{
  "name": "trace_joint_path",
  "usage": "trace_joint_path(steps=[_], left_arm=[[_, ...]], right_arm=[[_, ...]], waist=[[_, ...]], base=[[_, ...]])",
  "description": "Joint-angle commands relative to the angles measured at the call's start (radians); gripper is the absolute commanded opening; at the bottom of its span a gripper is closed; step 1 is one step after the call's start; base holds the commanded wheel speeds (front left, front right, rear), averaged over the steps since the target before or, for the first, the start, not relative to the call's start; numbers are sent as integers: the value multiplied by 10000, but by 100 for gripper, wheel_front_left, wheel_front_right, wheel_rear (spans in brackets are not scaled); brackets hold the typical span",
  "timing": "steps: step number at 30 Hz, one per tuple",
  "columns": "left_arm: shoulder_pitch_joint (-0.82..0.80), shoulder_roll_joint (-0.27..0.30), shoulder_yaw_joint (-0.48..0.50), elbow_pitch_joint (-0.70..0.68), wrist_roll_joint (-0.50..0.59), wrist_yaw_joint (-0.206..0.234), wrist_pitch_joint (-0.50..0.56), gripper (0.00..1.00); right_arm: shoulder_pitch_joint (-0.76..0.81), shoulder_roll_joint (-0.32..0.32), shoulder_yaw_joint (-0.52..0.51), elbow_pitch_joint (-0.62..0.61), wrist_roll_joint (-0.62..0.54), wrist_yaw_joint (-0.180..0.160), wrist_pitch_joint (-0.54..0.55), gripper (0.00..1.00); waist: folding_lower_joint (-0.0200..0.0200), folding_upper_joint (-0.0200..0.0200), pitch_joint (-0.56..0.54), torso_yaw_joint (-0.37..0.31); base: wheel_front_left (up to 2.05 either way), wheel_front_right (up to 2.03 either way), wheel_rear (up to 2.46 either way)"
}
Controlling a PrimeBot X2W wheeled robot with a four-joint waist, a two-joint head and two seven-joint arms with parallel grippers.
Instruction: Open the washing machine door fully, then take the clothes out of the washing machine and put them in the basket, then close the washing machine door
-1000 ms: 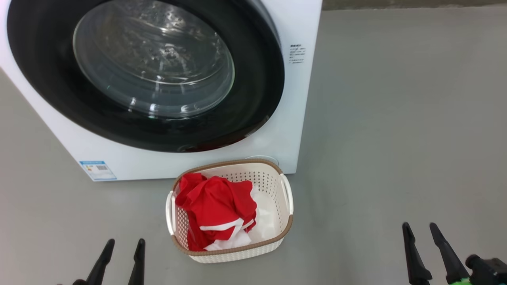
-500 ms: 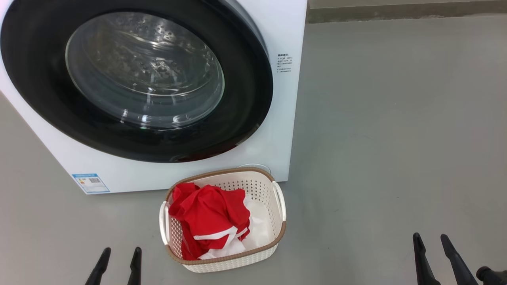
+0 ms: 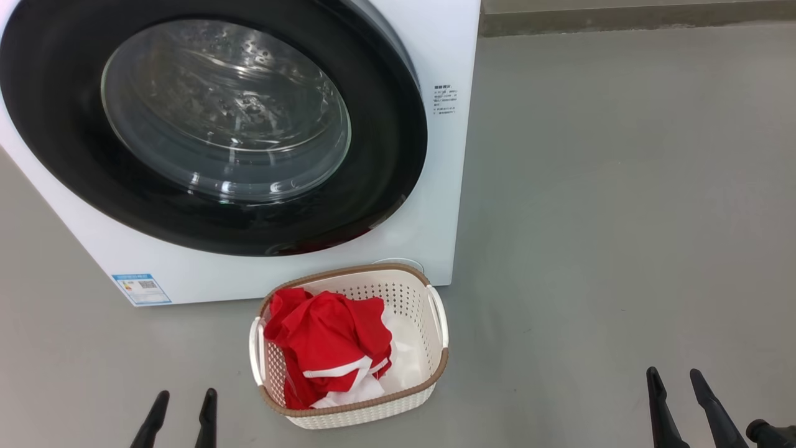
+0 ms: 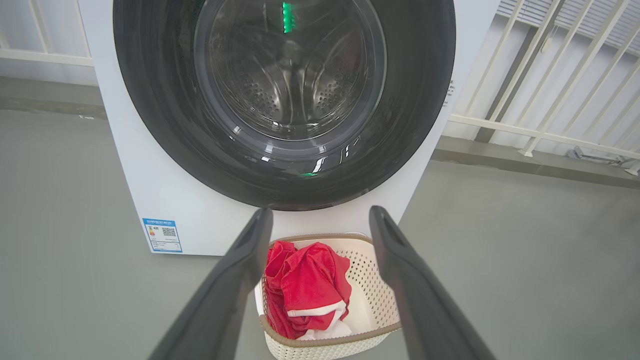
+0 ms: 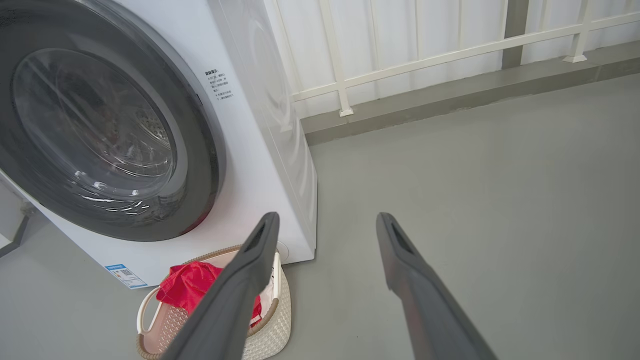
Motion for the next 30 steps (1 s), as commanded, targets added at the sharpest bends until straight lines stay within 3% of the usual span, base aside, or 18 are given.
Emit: trace_joint_path(steps=[1, 4, 5, 12, 16, 20, 30], left_arm=[[-177, 134, 448, -215, 34, -54, -122, 100], [-151, 126, 513, -236, 70, -54, -122, 100], [4, -6, 121, 29, 0, 6, 6, 0], [-26, -296, 3, 582, -274, 14, 109, 0], [-88, -314, 36, 581, -672, 12, 223, 0], [-162, -333, 67, 600, -1067, 9, 336, 0], [-361, -381, 152, 638, -2053, 4, 622, 0]], right_arm=[[-302, -156, 303, -235, 96, -9, -36, 100], [-305, -156, 356, -246, 115, -9, -36, 100], [2, 9, 91, 40, 81, 0, 0, 0], [-26, 156, 131, 595, 353, 0, 99, 0], [-115, 132, 143, 588, 752, -1, 205, 0], [-217, 110, 155, 602, 1148, -1, 310, 0], [-481, 57, 176, 620, 2133, -2, 577, 0]], waist=[[0, 0, -18, -20], [0, 0, -23, -51], [0, 0, -22, -47], [2, 0, -24, -59], [23, 0, -49, -74], [3, 0, -36, -90], [0, 0, -35, -128]], base=[[0, 0, 0], [0, 0, 0], [0, 0, 0], [0, 0, 0], [0, 0, 0], [0, 0, 0], [0, 0, 0]])
